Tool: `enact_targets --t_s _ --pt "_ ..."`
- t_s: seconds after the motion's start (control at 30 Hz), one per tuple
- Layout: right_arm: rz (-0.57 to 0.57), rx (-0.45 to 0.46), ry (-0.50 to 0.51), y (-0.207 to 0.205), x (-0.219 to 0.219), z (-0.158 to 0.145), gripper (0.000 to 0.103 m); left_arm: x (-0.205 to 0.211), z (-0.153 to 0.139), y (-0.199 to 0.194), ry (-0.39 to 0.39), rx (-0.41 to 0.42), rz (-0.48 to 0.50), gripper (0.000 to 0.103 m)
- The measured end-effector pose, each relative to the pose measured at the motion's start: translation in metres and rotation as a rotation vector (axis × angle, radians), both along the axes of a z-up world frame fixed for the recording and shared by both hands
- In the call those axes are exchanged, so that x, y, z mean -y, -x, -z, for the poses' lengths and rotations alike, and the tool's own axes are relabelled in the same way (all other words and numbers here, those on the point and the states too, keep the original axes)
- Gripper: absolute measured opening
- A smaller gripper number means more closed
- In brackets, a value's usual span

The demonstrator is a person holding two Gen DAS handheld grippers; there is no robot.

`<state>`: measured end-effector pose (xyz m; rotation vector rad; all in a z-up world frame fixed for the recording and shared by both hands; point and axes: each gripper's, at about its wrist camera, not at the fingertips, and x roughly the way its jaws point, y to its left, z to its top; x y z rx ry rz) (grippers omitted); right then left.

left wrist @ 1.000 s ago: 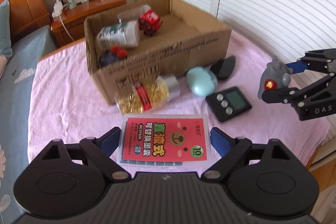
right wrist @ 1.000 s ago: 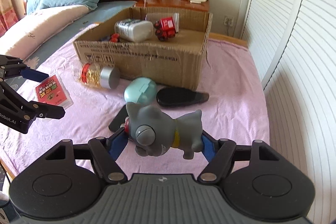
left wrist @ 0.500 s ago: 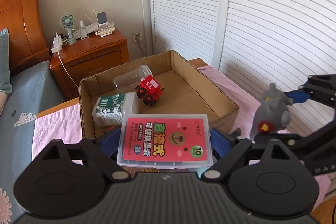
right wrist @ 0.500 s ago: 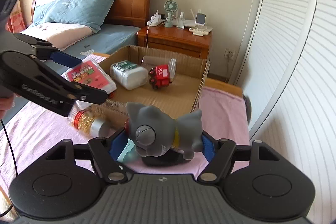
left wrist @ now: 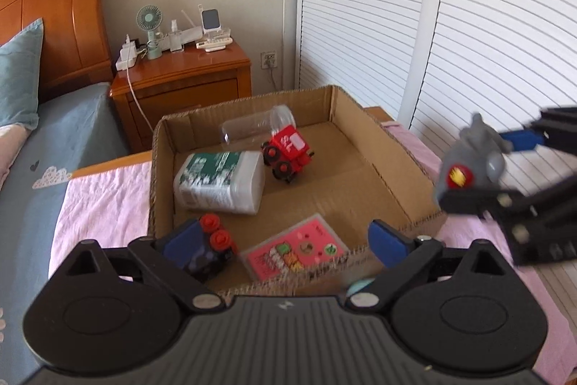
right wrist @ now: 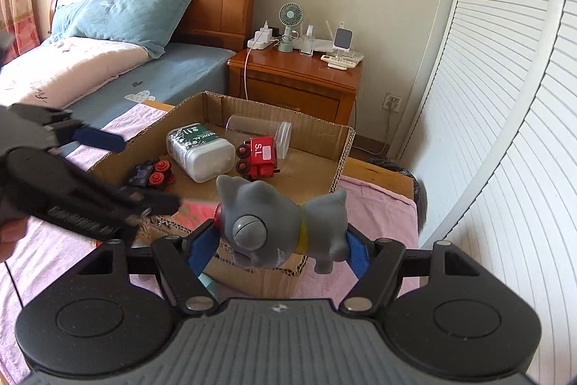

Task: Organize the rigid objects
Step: 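Lower the gray toy cat into the box and open the right gripper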

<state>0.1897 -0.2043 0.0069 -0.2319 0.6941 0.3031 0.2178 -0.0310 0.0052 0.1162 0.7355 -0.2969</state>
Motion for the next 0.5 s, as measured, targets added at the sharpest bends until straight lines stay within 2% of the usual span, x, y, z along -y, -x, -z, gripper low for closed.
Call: enact_targets --t_s 0.23,0.5 --pt "0.010 -0.051 -0.008 -0.030 -0.012 0.002 0.076 -0.014 -0.006 0.045 -0.045 -0.007 -0.072 0.100" --pt "0.031 -0.141 0.024 -0.076 -0.032 0.010 0.077 -0.035 -0.007 0.061 -0.039 -0.009 -0.130 0.100"
